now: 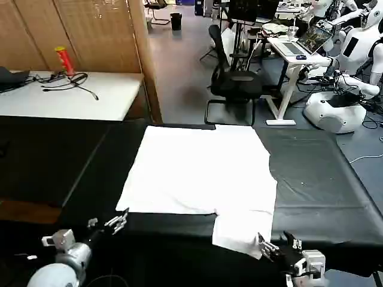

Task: Fold and organize the clothes.

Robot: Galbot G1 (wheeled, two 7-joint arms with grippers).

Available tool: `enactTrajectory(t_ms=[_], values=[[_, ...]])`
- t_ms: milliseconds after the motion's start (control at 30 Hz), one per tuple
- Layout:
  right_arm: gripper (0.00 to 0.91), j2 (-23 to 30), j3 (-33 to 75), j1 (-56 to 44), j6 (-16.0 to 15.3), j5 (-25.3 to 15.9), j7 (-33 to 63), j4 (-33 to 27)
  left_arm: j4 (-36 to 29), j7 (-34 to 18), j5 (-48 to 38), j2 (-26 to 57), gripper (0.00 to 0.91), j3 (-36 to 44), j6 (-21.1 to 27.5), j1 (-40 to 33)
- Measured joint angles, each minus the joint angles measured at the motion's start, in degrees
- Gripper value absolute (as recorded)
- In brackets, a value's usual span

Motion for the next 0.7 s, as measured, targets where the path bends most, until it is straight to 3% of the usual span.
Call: enactTrajectory(t_ms=[133, 167, 200, 233, 267, 300, 400, 500, 700], values=[[0.878, 0.5, -0.5, -0.2, 0.1, -0.6, 0.0, -0.2, 0.7, 1.0, 2.9, -0.2, 0.878, 0.3, 0.5, -0.9], [0.878, 0.5, -0.6, -0.2, 0.1, -0.7, 0.0, -0.2, 0.9, 1.0, 3.2, -0.2, 0.839, 0.4, 0.4, -1.0], [0.78, 0.6, -0.6, -0.2, 0.2, -0.7, 0.0, -0.2, 1.2, 0.9, 3.3, -0.4, 0.653, 0.5, 0.3, -1.2], [0.761, 0.7, -0.7, -0.2, 0.1, -0.8, 0.0, -0.3, 1.4, 0.9, 3.3, -0.5, 0.488, 0.7, 0.3, -1.4], [0.634, 0.7, -0.8, -0.1, 0.1, -0.9, 0.0, -0.4, 1.7, 0.9, 3.4, -0.5, 0.185, 0.8, 0.2, -1.5], [0.507, 0.8, -0.9, -0.1, 0.1, -0.9, 0.0, -0.6, 2.0, 0.8, 3.4, -0.6, 0.039, 0.9, 0.1, -1.7], [0.254, 1.1, -1.1, -0.1, 0.0, -1.0, 0.3, -0.9, 2.8, 0.9, 3.4, -0.7, 0.0, 1.2, -0.2, -2.1], [0.107, 1.3, -1.3, -0.5, -0.1, -1.0, 0.7, -0.9, 3.4, 0.9, 3.6, -0.7, 0.0, 1.3, -0.6, -2.1], [0.02, 1.7, -0.9, -2.0, -0.4, -0.9, 1.5, 0.5, 3.5, 1.0, 4.4, -0.6, 0.0, 1.8, -0.7, -1.9]])
